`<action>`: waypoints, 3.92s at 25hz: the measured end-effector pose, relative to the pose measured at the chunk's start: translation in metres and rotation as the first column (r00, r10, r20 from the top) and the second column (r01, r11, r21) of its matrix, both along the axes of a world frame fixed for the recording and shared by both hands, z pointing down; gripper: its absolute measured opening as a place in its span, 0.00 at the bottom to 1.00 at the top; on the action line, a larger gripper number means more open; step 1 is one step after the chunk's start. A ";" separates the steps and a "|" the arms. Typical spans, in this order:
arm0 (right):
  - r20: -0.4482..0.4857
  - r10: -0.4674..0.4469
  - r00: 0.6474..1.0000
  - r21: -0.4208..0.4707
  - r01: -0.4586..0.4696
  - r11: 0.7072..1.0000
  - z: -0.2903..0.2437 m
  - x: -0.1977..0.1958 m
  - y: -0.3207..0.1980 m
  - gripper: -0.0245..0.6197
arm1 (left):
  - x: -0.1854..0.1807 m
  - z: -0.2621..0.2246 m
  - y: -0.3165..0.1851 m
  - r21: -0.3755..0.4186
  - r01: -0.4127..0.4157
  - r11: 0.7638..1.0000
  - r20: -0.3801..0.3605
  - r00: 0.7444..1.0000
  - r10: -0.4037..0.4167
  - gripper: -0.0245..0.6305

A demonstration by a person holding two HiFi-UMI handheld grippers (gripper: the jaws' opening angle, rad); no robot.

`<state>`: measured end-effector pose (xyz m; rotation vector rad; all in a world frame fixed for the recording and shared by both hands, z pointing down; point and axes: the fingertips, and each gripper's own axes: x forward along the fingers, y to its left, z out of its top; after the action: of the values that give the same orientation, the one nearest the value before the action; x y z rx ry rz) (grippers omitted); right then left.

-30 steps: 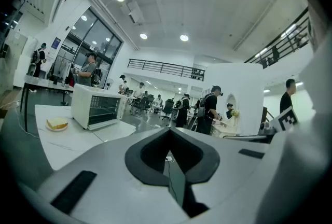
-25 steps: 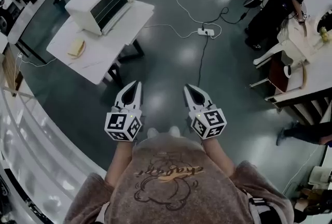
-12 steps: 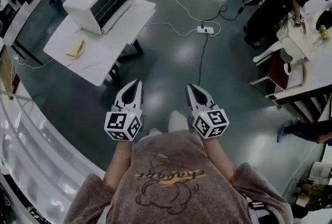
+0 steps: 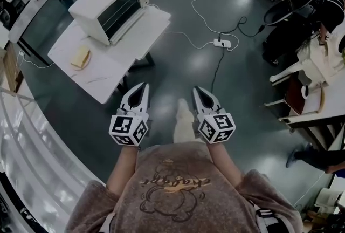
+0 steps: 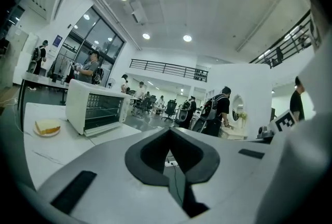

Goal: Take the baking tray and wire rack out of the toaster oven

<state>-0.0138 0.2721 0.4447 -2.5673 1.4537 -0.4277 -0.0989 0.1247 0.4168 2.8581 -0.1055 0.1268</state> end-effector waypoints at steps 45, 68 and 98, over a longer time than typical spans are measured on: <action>0.171 -0.538 0.826 0.220 0.500 0.838 -0.022 0.193 -0.259 0.25 | 0.175 -0.007 -0.172 -0.226 0.393 0.891 0.005 0.915 -0.403 0.24; 0.503 -0.589 0.632 0.370 0.459 0.808 0.057 0.249 -0.406 0.39 | 0.201 0.073 -0.297 -0.643 0.435 0.630 -0.082 0.779 -0.622 0.40; 0.586 -0.568 0.578 0.366 0.437 0.822 0.136 0.307 -0.556 0.29 | 0.221 0.184 -0.418 -0.890 0.381 0.252 0.006 0.562 -0.827 0.28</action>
<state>0.2932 -0.2842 0.5811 -1.5023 1.7606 -1.1097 0.1223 -0.2937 0.6011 1.5767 -0.8618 -0.5706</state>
